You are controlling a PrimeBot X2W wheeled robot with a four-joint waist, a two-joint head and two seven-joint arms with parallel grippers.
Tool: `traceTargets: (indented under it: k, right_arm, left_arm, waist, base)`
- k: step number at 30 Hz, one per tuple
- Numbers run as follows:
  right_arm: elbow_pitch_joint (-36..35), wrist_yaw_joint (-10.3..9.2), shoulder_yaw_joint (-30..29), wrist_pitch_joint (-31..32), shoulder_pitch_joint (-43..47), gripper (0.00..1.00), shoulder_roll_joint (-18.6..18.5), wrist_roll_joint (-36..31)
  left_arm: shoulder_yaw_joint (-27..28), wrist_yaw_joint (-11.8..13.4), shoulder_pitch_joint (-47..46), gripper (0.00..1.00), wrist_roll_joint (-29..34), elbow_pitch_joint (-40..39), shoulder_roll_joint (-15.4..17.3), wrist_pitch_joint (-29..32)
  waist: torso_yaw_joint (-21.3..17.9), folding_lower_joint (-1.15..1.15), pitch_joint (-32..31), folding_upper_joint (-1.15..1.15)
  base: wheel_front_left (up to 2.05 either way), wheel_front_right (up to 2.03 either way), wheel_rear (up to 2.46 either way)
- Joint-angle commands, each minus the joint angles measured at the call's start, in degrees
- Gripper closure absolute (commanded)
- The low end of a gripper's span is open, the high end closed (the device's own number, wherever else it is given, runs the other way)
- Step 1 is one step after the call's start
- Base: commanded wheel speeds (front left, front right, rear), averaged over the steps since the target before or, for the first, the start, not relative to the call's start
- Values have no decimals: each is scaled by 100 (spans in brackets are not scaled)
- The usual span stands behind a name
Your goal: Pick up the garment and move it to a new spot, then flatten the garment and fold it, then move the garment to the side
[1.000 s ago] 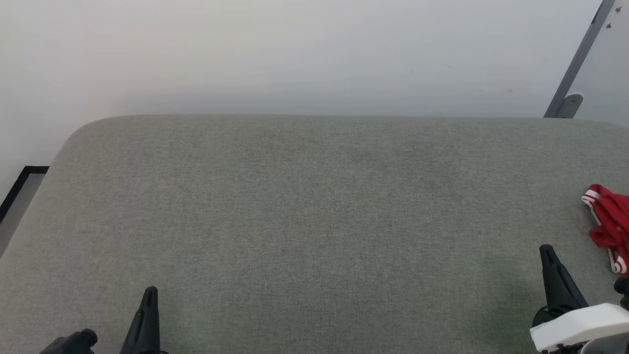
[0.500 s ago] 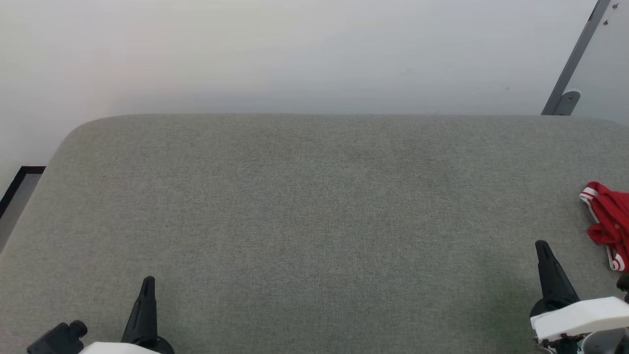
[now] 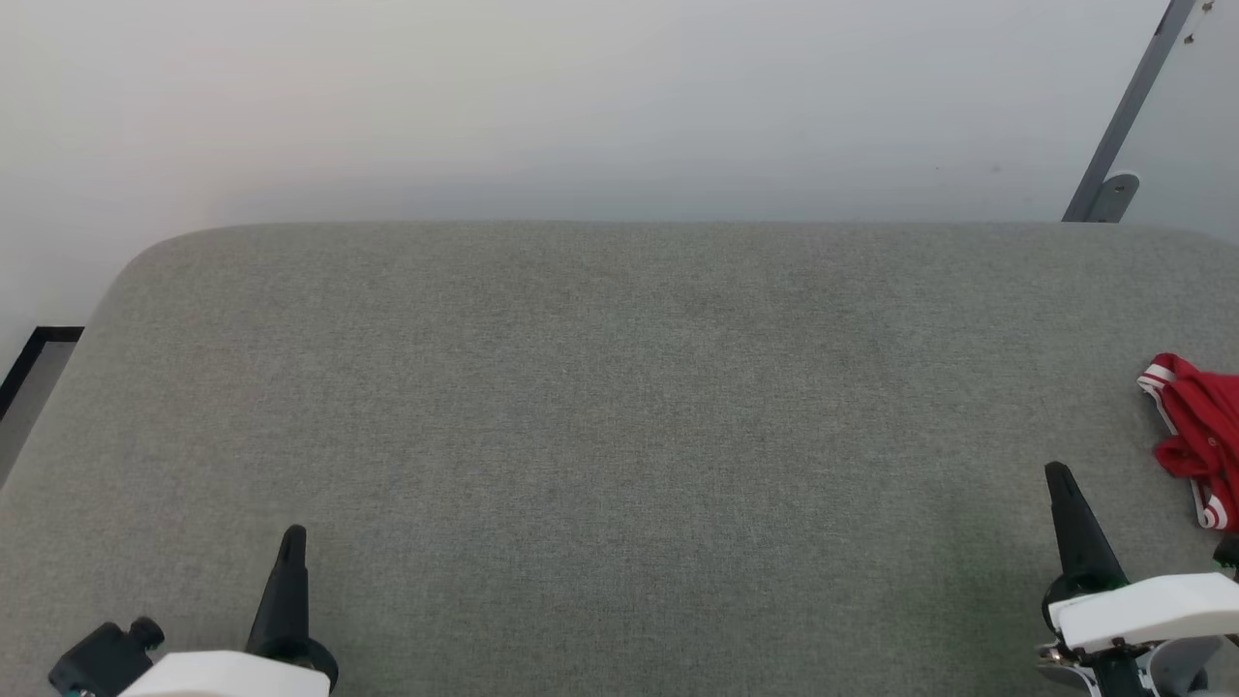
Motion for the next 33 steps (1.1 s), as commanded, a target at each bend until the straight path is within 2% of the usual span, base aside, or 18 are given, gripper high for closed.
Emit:
traceTargets:
  k: [1,15,33]
  right_arm:
    - [-28,0,-40,29,-162,100,3,150]
    - [19,1,-78,229,-268,100,141,981]
    - [77,1,-124,427,-360,100,275,1794]
  left_arm:
    - [42,1,-184,100,-158,-43,21,47]
    - [117,1,-393,100,-1051,52,-50,296]
    - [200,2,-598,100,-1899,148,-129,552]
  waist:
    - [-3,0,3,0]
    - [-40,0,32,0]
    - [-82,0,65,0]
  base:
    - [0,0,0]
    - [0,0,0]
    - [0,0,0]
